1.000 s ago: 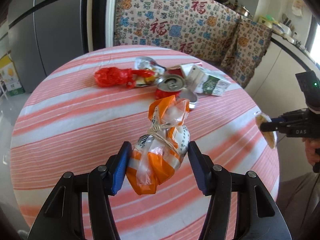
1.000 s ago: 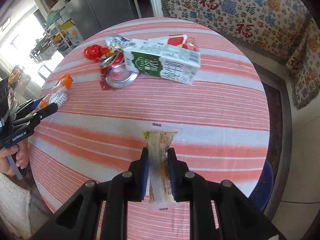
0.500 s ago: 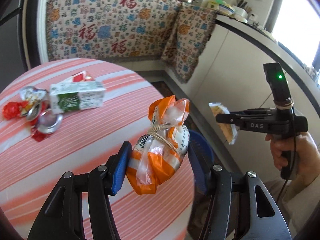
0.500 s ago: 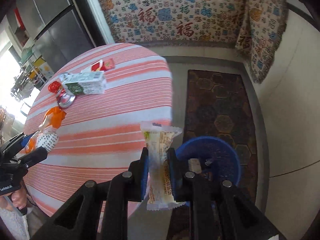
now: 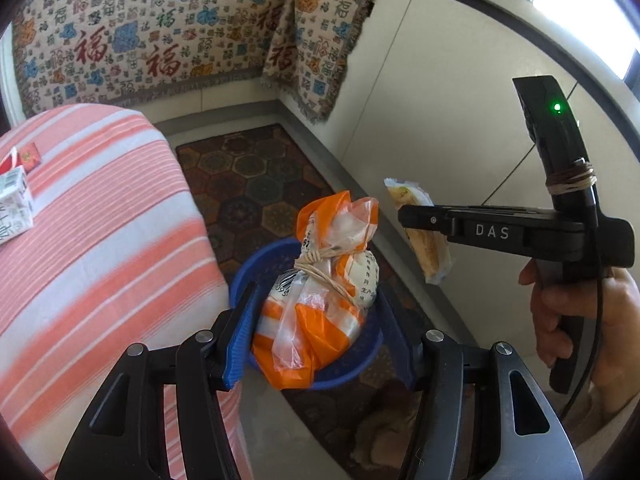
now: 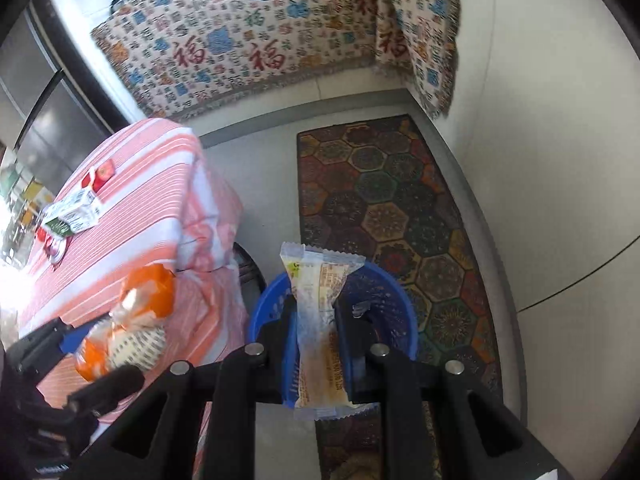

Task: Collect trash
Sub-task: 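Carry the snack bag and bread snack with both tools over the blue basket, then open both tools to drop the bag and bread snack into the basket, then bring both tools back over the table toward the red bag and milk carton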

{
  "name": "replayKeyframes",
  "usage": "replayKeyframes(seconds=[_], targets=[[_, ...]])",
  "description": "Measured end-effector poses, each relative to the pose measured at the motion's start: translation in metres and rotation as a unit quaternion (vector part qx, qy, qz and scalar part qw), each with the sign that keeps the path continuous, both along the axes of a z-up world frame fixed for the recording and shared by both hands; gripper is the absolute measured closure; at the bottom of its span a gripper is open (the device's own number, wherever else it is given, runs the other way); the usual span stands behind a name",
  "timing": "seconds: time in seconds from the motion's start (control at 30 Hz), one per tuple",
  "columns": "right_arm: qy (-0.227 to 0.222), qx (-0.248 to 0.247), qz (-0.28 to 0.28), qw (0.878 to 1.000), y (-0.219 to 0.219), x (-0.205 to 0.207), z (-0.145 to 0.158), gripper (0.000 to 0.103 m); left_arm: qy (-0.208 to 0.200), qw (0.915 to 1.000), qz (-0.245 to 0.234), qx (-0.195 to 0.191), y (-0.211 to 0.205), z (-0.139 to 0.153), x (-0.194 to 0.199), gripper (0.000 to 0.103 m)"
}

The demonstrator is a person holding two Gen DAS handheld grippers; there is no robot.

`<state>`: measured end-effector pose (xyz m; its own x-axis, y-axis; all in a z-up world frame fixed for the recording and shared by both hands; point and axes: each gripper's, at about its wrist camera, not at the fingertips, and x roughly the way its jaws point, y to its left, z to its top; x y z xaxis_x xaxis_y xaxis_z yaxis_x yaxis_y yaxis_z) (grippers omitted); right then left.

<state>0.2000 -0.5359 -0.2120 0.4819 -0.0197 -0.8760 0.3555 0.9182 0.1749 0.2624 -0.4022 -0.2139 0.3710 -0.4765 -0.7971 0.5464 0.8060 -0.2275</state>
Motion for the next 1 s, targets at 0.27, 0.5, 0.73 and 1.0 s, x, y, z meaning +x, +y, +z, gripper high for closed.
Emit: replayKeyframes(seconds=[0.27, 0.5, 0.73, 1.0], targets=[[0.011, 0.042, -0.029, 0.999, -0.038, 0.006, -0.037, 0.084, 0.014, 0.9998, 0.001, 0.015, -0.026, -0.032, 0.014, 0.044], [0.020, 0.064, -0.035, 0.997, -0.049, 0.012, -0.059, 0.082, 0.005, 0.9994, -0.010, 0.034, -0.039, -0.048, 0.017, 0.041], [0.010, 0.093, -0.047, 0.995, -0.058, 0.013, -0.070, 0.055, 0.005, 0.9994, -0.018, 0.030, -0.043, -0.053, 0.018, 0.033], [-0.063, 0.038, -0.057, 0.996, -0.052, -0.002, -0.025, 0.055, -0.034, 0.9993, -0.004, -0.011, -0.003, 0.003, 0.000, 0.019]])
